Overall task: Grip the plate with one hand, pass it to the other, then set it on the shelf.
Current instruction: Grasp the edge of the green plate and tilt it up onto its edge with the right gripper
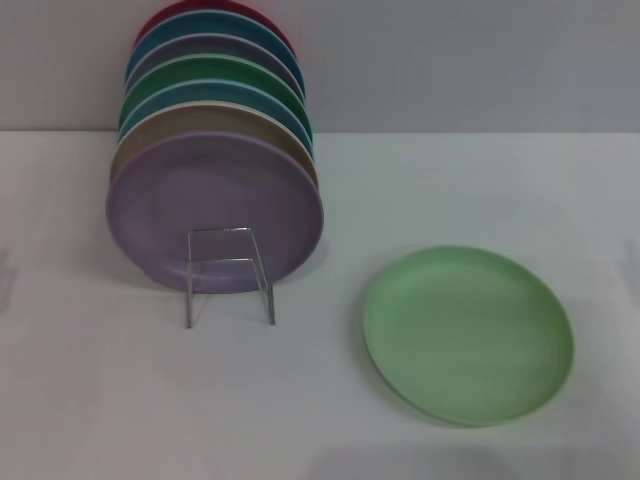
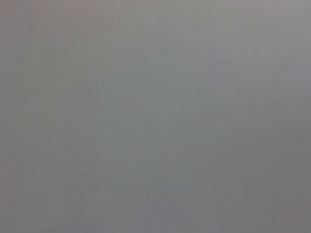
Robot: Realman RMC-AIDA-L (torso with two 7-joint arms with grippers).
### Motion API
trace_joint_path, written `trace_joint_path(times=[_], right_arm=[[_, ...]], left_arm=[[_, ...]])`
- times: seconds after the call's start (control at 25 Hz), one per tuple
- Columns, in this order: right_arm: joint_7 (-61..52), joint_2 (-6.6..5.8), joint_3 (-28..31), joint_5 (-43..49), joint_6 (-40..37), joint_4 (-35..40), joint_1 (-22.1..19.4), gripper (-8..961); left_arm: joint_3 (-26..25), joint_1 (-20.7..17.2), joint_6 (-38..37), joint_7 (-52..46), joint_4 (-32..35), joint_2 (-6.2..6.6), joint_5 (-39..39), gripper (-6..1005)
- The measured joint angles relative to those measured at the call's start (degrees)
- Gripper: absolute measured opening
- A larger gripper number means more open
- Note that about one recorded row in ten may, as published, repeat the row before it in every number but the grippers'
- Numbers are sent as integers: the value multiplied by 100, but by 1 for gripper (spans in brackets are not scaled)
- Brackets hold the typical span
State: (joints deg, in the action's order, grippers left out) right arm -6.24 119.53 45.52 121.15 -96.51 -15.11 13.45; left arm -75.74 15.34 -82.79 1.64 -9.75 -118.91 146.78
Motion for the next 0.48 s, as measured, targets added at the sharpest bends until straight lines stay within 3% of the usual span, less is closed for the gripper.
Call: trace_joint_path(times=[0.48], right_arm=[[1,0,0,-9,21,0,9,818]], left_arm=[[-5,-8,2,-57,-1,-1,0,796]])
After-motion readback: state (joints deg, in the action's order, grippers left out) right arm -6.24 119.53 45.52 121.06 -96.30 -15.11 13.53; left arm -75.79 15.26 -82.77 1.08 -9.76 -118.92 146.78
